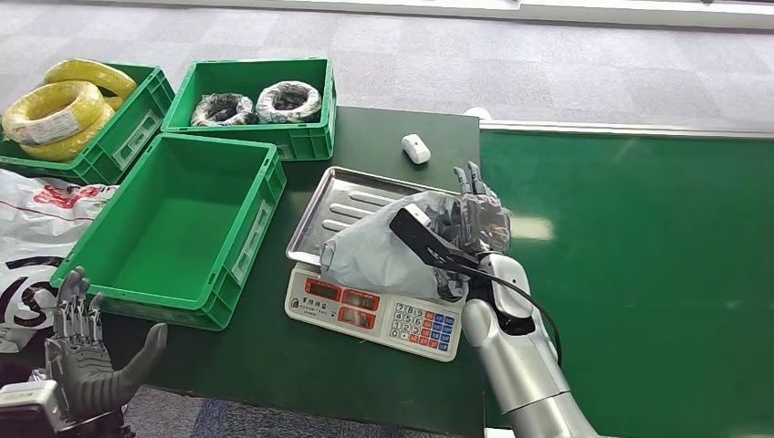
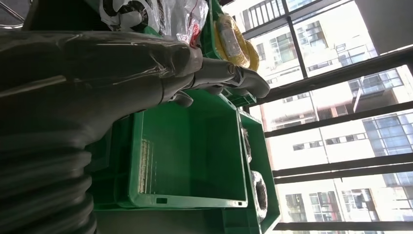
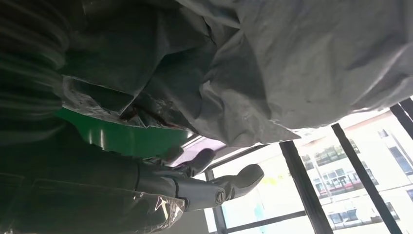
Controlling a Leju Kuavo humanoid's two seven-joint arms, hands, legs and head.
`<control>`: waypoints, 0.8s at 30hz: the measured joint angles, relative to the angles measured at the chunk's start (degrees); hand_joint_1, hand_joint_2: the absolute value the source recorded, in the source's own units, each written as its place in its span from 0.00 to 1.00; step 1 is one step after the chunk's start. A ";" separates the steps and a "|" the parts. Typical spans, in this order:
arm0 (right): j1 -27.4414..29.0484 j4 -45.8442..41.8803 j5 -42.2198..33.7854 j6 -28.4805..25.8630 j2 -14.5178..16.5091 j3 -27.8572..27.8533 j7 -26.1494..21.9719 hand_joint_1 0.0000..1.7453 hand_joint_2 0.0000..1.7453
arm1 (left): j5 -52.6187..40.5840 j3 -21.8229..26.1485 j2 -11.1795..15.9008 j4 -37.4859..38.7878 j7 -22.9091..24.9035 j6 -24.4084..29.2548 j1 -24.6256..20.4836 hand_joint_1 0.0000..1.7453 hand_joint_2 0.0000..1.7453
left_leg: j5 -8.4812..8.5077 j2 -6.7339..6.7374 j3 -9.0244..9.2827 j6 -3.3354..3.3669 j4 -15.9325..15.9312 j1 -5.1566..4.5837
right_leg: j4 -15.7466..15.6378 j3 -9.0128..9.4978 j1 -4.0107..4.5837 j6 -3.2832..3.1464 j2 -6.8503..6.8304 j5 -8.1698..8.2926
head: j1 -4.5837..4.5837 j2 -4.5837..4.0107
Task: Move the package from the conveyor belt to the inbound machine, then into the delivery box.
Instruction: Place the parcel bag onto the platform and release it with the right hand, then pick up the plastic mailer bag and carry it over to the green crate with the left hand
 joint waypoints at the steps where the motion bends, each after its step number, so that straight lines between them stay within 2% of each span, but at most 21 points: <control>1: 0.00 0.11 0.17 0.11 0.08 -0.05 -0.22 0.00 1.00 | -0.73 -0.28 0.01 -0.13 0.38 -0.42 0.13 0.00 1.00 | 0.00 0.00 0.00 0.00 0.00 0.00 | 0.00 0.00 0.00 0.00 0.00 0.00 | -0.01 0.00; 6: 0.11 0.17 -0.71 -0.66 0.49 -0.50 -2.59 0.00 1.00 | -7.61 -3.71 0.60 -0.49 2.63 -0.82 0.16 0.00 1.00 | 0.01 0.01 0.04 0.00 0.01 0.00 | 0.00 0.00 0.00 -0.01 0.00 0.02 | 0.00 0.00; 11: 1.80 -2.54 -7.10 -4.57 1.26 -2.44 -8.93 0.00 1.00 | -27.69 -13.70 4.32 -0.31 9.08 8.95 -2.33 0.00 1.00 | 0.02 -0.01 0.03 0.00 0.03 0.00 | 0.00 -0.04 0.00 -0.01 -0.01 0.03 | 0.00 0.00; 13: 3.02 -4.25 -9.84 -6.22 1.40 -3.35 -10.76 0.00 1.00 | -37.04 -19.25 6.45 1.25 13.03 12.16 -5.25 0.00 1.00 | 0.02 -0.03 0.01 0.00 0.03 0.00 | -0.01 -0.04 0.00 -0.01 -0.03 0.03 | -0.01 0.00; 16: 4.54 -6.83 -12.57 -7.07 1.40 -4.80 -11.56 0.00 1.00 | -47.37 -27.44 8.22 5.83 19.16 13.61 -11.65 0.00 1.00 | 0.03 -0.04 0.00 0.01 0.04 -0.01 | -0.01 -0.02 -0.01 -0.01 -0.05 0.06 | 0.00 0.00; 21: 5.56 -8.82 -14.28 -6.37 1.29 -6.92 -11.56 0.00 1.00 | -53.77 -36.89 8.73 13.81 24.13 11.62 -21.34 0.00 1.00 | 0.05 0.05 0.03 0.03 0.07 -0.03 | -0.01 -0.05 -0.02 -0.02 0.01 0.15 | -0.01 0.00; 24: 5.64 -8.90 -15.25 -6.26 1.21 -7.78 -12.39 0.00 1.00 | -54.67 -40.99 7.77 19.28 25.28 9.46 -26.50 0.00 1.00 | 0.06 0.02 0.02 0.03 0.07 -0.03 | 0.00 -0.05 -0.02 -0.02 0.00 0.15 | -0.01 0.00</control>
